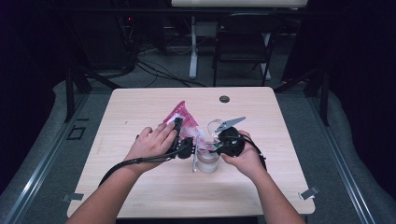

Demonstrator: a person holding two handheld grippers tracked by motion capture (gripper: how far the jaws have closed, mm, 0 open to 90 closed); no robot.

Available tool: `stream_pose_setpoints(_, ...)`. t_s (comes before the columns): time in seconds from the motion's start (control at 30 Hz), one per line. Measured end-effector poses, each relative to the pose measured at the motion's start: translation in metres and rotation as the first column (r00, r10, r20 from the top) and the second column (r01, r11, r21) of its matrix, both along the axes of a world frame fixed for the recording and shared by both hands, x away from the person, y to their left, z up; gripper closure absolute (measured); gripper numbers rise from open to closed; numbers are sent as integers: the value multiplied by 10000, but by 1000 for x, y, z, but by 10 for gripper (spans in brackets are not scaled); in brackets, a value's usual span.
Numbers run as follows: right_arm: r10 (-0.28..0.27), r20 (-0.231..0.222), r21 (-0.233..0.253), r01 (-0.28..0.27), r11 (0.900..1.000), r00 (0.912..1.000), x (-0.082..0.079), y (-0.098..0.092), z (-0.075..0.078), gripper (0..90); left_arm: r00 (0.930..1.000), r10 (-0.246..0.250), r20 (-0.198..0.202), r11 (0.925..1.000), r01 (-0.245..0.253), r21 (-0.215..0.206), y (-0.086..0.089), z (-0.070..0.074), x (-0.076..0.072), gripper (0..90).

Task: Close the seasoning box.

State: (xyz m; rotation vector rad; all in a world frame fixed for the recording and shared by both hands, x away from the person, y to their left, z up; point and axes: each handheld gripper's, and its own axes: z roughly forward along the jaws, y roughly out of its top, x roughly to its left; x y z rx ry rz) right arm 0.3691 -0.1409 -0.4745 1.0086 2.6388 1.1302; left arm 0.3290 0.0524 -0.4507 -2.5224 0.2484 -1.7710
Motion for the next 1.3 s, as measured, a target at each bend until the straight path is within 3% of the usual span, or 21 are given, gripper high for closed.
stream_pose_setpoints(0.17, -6, -9, -114, 6, 9999, 10000, -1, 1, 0, 900, 10000, -53, 8, 9997, 52, 251, 1, -1, 0, 634)
stream_pose_setpoints(0.7, -33, 37, -56, 33, 10000, 10000, -2, 1, 1, 900, 9999, -102, 109, 9995, 99, 300, 3, 0, 0, 620)
stream_pose_setpoints(1.3, -15, 38, -68, 16, 10000, 10000, -2, 1, 2, 900, 9983, -332, 478, 9985, 311, 448, -1, 5, -3, 603)
